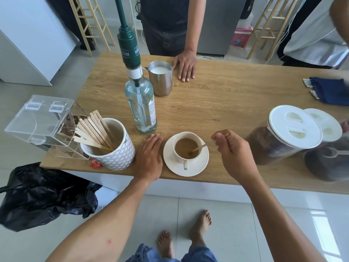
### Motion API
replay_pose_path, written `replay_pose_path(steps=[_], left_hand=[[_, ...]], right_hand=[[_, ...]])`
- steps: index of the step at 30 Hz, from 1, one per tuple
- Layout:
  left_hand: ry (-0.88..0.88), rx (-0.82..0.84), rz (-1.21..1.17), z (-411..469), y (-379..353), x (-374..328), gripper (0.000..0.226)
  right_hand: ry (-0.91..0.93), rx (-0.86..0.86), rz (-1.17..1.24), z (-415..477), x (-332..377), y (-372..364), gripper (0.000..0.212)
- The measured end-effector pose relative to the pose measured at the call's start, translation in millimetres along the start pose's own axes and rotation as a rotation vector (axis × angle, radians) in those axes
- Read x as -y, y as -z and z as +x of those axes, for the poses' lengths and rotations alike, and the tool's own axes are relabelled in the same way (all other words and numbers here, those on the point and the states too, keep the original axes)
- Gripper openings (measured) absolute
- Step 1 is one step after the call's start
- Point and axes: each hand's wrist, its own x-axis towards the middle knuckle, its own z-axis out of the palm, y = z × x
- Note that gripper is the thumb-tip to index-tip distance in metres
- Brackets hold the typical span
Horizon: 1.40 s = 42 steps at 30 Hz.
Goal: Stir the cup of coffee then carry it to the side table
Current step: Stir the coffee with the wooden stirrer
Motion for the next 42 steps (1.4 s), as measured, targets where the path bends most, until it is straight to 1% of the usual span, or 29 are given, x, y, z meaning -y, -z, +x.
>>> replay_pose_path(steps=[2,5,9,10,13,14,17,18,21,26,29,30,33,34,38,39,42], left_hand=[[0.007,-0.003,0.002,0.5,-0.3,0.0,0.047],[0.009,0.001,0.005,-0.4,0.9,-1.7,0.050],[0.000,-0.002,0.005,-1.0,1.7,-2.7,0.052],[0.003,-0.002,0.007,-0.8,1.6,-2.1,0.052],[0.003,0.000,0.001,-1.2,1.4,-2.5,0.052],[0.000,0.000,-0.003,-1.0,1.5,-3.0,0.052],[0.004,-0.001,-0.004,-0.1,1.8,-3.5,0.050],[0.005,0.000,-0.004,0.0,2.0,-3.2,0.050],[0.002,-0.001,-0.009,-1.1,1.8,-2.6,0.051],[-0.009,-0.004,-0.030,-0.1,0.7,-1.5,0.050],[-0.002,0.001,-0.028,-0.5,1.1,-2.0,0.051],[-0.002,0.002,-0.027,-0.6,1.2,-2.7,0.052],[-0.002,0.004,-0.026,-0.8,1.5,-4.1,0.051],[-0.001,0.002,-0.026,-0.8,1.9,-3.4,0.050],[0.000,0.000,-0.031,-1.2,2.1,-3.3,0.051],[-0.003,0.001,-0.029,-1.0,1.9,-3.9,0.051],[-0.003,0.000,-0.030,-0.3,2.3,-4.5,0.050]], right_hand=[[-0.006,-0.010,0.014,0.6,0.1,-0.5,0.019],[-0.031,0.066,0.036,-4.5,0.5,-3.5,0.020],[-0.085,-0.035,0.063,-4.1,-2.2,-2.4,0.021],[-0.087,-0.032,0.076,-3.7,-1.8,-4.2,0.020],[-0.092,0.046,0.086,-7.4,-1.4,-10.4,0.020],[-0.103,0.038,0.091,-8.5,-2.0,-10.4,0.021],[-0.125,-0.066,0.098,-6.1,-3.3,-8.1,0.022],[-0.125,-0.071,0.102,-5.3,-2.6,-8.9,0.022],[-0.149,0.003,0.129,-8.5,-3.1,-14.5,0.023],[-0.185,-0.094,0.155,-8.1,-4.0,-11.2,0.024],[-0.184,-0.009,0.166,-8.0,-0.8,-13.3,0.024],[-0.194,-0.006,0.161,-8.0,-1.6,-12.2,0.024],[-0.233,-0.090,0.186,-4.4,-5.5,-4.8,0.026],[-0.235,-0.089,0.203,-3.2,-5.1,-3.8,0.025],[-0.201,0.052,0.168,-7.0,-3.7,-7.5,0.024],[-0.202,0.043,0.148,-7.7,-5.0,-7.0,0.025],[-0.201,-0.055,0.106,-5.3,-4.3,-5.1,0.025]])
